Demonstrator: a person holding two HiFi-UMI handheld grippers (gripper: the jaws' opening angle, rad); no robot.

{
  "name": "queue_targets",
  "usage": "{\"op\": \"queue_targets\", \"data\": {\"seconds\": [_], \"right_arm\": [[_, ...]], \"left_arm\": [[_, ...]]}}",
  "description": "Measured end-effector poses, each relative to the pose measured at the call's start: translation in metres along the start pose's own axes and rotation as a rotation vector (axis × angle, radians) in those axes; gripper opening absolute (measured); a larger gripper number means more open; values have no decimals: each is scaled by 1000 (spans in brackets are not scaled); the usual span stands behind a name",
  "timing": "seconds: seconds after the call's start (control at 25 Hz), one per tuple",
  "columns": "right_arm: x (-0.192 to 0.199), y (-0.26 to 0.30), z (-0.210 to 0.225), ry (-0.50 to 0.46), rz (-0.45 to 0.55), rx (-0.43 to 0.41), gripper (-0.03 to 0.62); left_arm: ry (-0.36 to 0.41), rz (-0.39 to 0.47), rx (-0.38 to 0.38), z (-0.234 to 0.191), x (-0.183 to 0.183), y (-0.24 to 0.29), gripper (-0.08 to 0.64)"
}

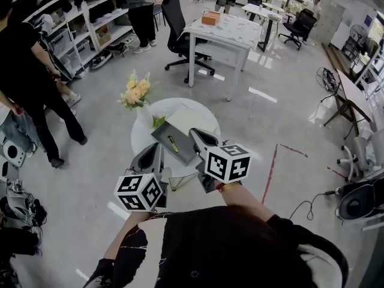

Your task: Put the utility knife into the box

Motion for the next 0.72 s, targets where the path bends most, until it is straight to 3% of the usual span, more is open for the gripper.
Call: {"op": "queue_targets", "data": {"seconds": [0.72], "right_arm": [[6, 10, -3, -11, -46, -35, 5]], "left_arm": [[3, 21, -33, -4, -2, -1, 11]]}}
Point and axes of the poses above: the fingertips, and each gripper's own axes: y forward along the fingers, z to its right, x out of its underside, the point moved 9 cm from there along -y, backward along the fingers, and after that the axes turned 14 degrees about -y, right-handed, at the moved point
